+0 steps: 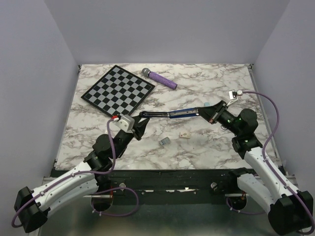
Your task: Load the staples into the stapler
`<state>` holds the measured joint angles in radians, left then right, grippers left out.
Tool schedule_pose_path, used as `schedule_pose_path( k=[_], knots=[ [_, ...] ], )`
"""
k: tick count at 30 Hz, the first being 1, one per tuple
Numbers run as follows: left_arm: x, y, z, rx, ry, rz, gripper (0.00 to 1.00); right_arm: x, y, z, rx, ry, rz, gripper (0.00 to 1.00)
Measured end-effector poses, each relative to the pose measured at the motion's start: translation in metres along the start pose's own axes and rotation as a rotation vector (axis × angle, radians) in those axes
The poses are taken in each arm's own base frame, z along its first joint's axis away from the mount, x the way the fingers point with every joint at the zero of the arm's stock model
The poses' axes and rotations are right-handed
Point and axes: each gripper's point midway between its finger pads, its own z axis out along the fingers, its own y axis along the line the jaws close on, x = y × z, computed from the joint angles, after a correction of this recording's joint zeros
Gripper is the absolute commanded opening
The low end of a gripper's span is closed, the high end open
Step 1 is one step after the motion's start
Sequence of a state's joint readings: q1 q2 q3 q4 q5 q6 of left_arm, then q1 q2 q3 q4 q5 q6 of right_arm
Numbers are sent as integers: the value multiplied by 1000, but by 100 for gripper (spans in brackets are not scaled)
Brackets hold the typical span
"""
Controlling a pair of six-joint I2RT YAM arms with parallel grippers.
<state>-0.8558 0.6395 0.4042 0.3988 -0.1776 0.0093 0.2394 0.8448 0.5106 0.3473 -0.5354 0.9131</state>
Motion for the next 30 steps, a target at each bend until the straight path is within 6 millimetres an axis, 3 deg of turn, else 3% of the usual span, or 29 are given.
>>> schedule_pose_path(
  k=[7,11,13,18,19,25,30],
  knots=[
    [9,24,-19,-154,-124,-369,0,-6,28,-9,-138,-3,91,1],
    [40,60,-25,-355,-107,-483,3,-16,35,-14,-192,-44,133,1],
    [56,69,-26,-413,-93,-533,18,-15,36,-15,-209,-45,152,1],
    [78,64,-21,-425,-52,-629,53,-12,39,-17,-239,-29,169,1],
    [77,62,-20,-412,-55,-643,64,-11,39,-17,-239,-29,169,1],
    [44,54,-26,-328,-154,-693,82,-7,27,-14,-207,-35,192,1],
    [15,61,-52,-330,-250,-719,85,-5,14,-12,-168,-48,199,1]
  ],
)
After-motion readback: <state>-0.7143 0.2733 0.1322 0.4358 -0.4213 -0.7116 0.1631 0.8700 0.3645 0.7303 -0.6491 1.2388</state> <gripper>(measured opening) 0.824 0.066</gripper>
